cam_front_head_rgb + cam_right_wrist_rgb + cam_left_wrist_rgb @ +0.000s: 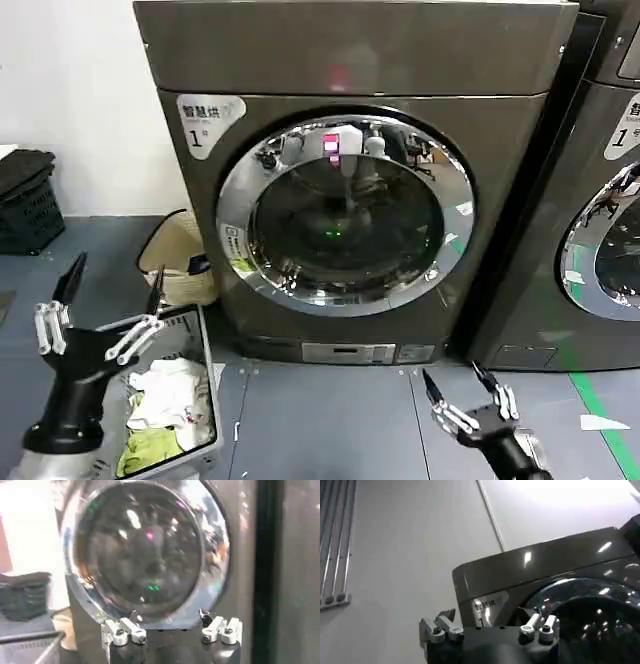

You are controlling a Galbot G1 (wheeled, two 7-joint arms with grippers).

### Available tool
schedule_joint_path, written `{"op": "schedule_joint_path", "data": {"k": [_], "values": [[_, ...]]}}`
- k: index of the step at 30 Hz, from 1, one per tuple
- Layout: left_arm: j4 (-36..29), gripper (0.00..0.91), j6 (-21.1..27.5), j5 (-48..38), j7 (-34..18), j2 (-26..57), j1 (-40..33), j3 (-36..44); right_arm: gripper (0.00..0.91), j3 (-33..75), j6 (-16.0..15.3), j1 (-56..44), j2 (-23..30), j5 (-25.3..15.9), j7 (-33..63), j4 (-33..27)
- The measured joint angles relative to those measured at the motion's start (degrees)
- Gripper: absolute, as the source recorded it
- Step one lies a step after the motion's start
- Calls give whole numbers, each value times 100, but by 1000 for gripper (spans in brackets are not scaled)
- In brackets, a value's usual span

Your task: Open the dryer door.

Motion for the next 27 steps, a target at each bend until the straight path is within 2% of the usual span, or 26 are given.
{"op": "schedule_joint_path", "data": {"k": [8,17,27], "values": [[-76,907,37,66,0,-15,22,0,907,-693,-79,1219,-653,385,-30,-512],[-136,907,34,85,11,-18,100,5,907,-1681,-50,2609,-1141,717,-57,-1178],[-155,907,-7,165,28,-28,206,28,907,-2543,-42,3969,-1229,965,-100,-1773]]}}
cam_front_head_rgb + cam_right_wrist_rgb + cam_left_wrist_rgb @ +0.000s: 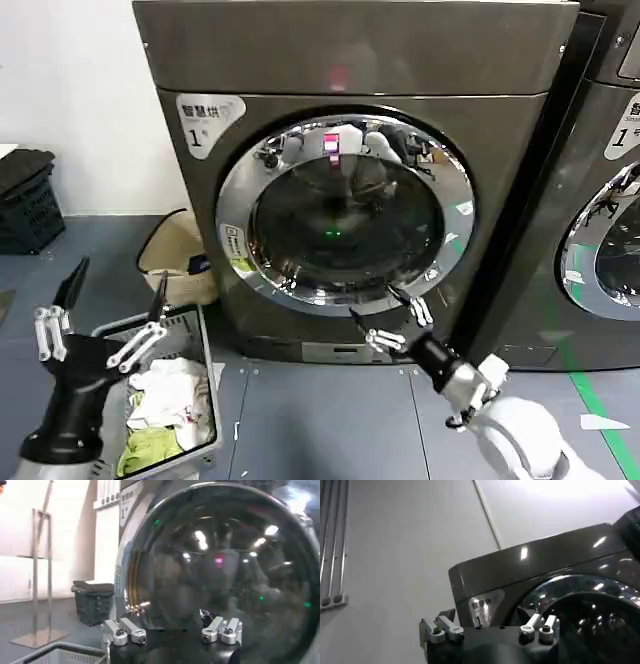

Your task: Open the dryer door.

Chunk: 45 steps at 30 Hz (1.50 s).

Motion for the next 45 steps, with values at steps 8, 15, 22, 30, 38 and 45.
{"op": "schedule_joint_path", "data": {"k": [8,15,22,30,38,45], "values": [[-1,907,-30,87,18,-22,49,58,907,-612,21,891,167,2,-62,-472],[0,907,-31,95,37,-29,67,59,907,-1106,21,1528,332,19,-91,-914],[0,907,-33,98,49,-30,72,60,907,-1527,15,2087,530,117,-134,-1368],[0,907,-33,105,54,-30,82,51,907,-1934,19,2591,786,125,-192,-1845],[2,907,-43,119,56,-49,120,49,907,-2197,37,2926,1020,124,-217,-2175],[2,907,-44,119,56,-60,143,30,907,-2353,10,3104,1203,116,-214,-2318]]}}
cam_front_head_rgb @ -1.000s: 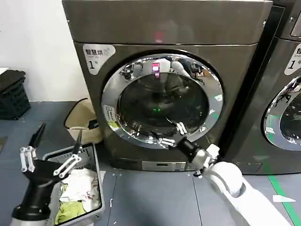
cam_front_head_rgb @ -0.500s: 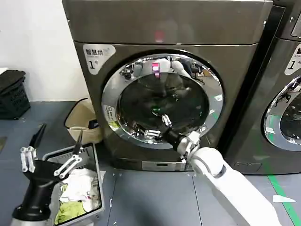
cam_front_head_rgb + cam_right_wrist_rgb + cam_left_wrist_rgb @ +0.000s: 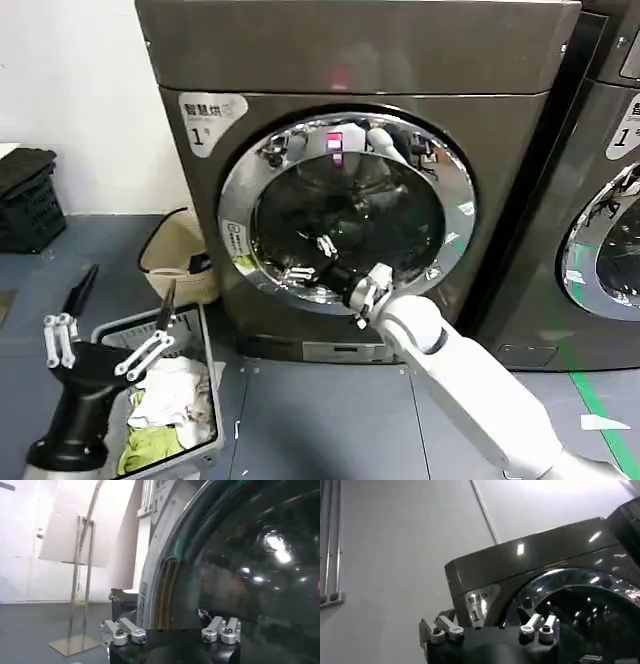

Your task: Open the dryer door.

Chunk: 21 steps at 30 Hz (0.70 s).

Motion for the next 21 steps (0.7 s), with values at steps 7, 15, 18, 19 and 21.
{"op": "schedule_joint_path", "data": {"k": [7,15,18,19,21], "values": [[0,907,0,11,3,-8,-9,-1,907,-121,-13,105,138,-13,21,-67],[0,907,0,11,8,-7,-2,-3,907,-249,-13,241,365,-42,13,-225],[0,907,0,11,10,-5,1,-4,907,-290,-13,293,432,-47,8,-290],[0,907,0,11,11,-4,2,-4,907,-304,-12,314,466,-49,3,-317],[0,907,-1,11,15,-4,8,-5,907,-324,-12,346,518,-50,-10,-366]]}}
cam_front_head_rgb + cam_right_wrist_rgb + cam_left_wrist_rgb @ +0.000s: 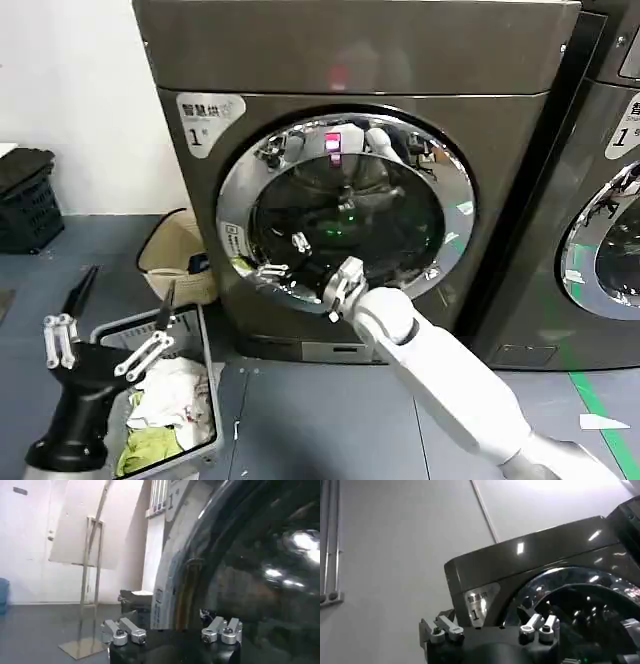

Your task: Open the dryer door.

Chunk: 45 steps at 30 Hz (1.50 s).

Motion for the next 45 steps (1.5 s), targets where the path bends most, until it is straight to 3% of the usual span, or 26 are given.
{"op": "schedule_joint_path", "data": {"k": [14,23,32,36,38,45], "values": [[0,907,-29,-5,42,24,50,-53,907,-171,55,246,375,-31,-222,-394],[0,907,-48,-144,92,69,64,-232,907,-269,349,349,343,206,-935,-632],[0,907,-19,-510,395,194,80,-596,907,-348,602,394,35,773,-1902,-529],[3,907,67,-967,558,297,-3,-1084,907,-471,931,475,-200,1143,-2454,-479],[158,907,165,-1184,565,374,-68,-1378,907,-555,1095,519,-323,1288,-2754,-476],[733,907,179,-1360,517,695,-211,-1889,907,-678,1175,473,-759,1449,-3389,-159]]}}
